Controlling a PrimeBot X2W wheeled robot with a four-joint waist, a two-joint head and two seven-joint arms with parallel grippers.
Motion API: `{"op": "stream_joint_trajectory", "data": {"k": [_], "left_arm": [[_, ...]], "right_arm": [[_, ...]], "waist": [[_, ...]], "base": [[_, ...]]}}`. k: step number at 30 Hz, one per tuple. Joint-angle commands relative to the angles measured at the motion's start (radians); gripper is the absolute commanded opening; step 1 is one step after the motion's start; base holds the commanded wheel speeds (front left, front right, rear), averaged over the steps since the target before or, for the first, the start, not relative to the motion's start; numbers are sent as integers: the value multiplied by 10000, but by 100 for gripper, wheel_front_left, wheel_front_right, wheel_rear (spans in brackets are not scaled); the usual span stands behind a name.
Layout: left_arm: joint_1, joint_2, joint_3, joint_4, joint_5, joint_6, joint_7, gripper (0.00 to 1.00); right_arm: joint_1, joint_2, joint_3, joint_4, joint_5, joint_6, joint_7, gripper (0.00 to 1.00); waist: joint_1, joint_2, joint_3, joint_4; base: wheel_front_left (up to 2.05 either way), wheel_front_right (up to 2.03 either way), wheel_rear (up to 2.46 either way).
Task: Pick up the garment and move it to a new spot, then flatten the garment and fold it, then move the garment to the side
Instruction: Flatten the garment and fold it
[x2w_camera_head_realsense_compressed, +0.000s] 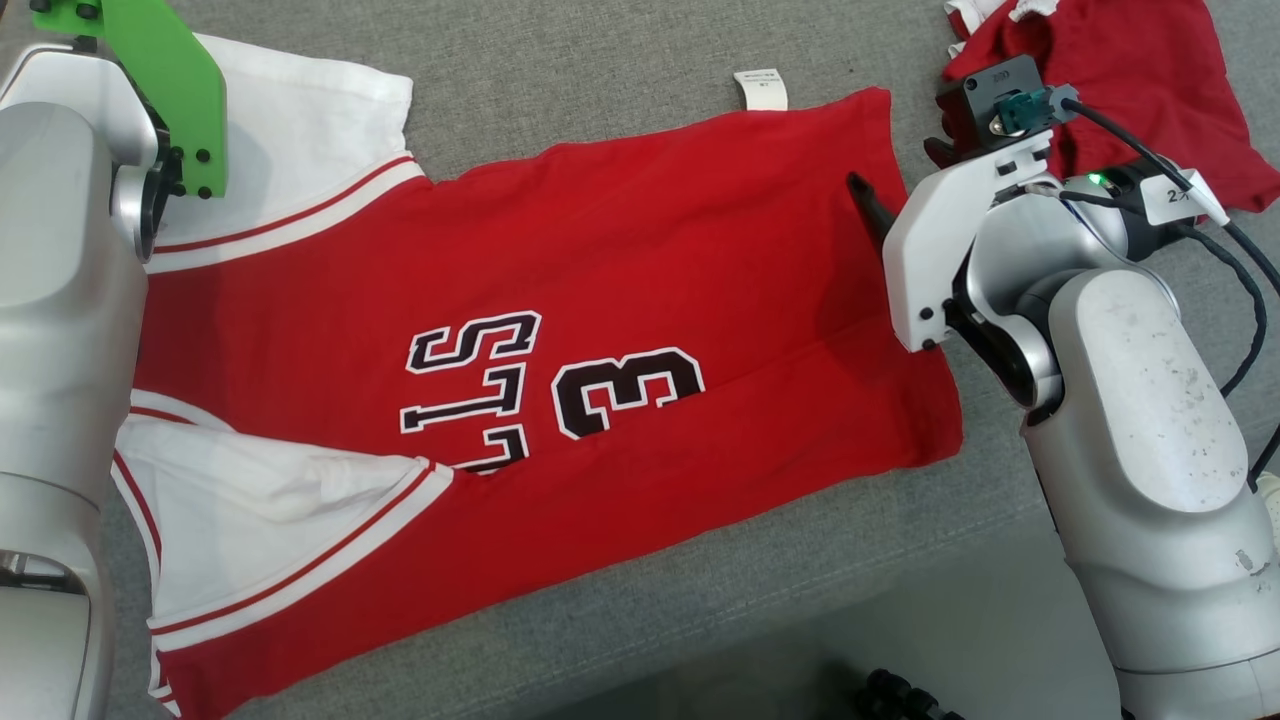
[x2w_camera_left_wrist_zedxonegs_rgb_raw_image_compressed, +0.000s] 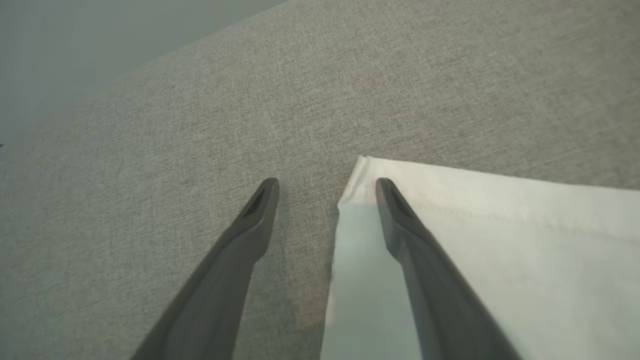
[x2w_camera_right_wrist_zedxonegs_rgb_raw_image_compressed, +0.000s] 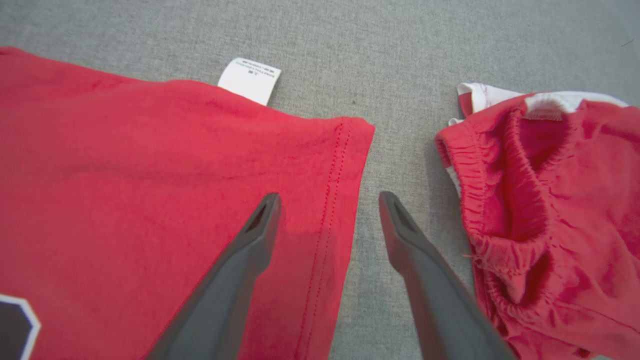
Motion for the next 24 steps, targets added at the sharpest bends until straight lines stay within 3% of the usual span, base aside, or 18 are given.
{"op": "stream_joint_trajectory", "data": {"k": [1,2,3,6,13,19,24], "left_arm": [[-138,55,-86,118,9,-66,77,100],[-162,59,-125,148,31,-110,126,91],[-162,59,-125,148,31,-110,126,91],[-202,-85,-227,221,-7,-259,230,0],[-181,-481,-291,370,-205,-263,102,0],[-126,-981,-360,596,-332,-248,-180,0],[-155,-1273,-442,812,-398,-309,-364,0]], "right_arm": [[-99,-36,44,-14,56,-6,-35,100],[-95,-38,67,-21,58,-6,-18,100],[-95,-38,67,-21,58,-6,-18,100],[-116,-97,89,-87,83,-6,67,100],[-381,-503,-119,-328,307,-6,464,100],[-942,-1078,93,81,1524,-6,1527,100],[-1719,-1799,852,445,2406,-6,2194,100]], "waist": [[-1,0,-8,-24],[-1,0,-2,-38],[-1,0,-2,-38],[-1,0,91,-26],[-1,0,245,272],[-1,0,172,705],[-1,0,111,933]], "base": [[0,0,0],[0,0,0],[0,0,0],[0,0,0],[0,0,0],[0,0,0],[0,0,0]]}}
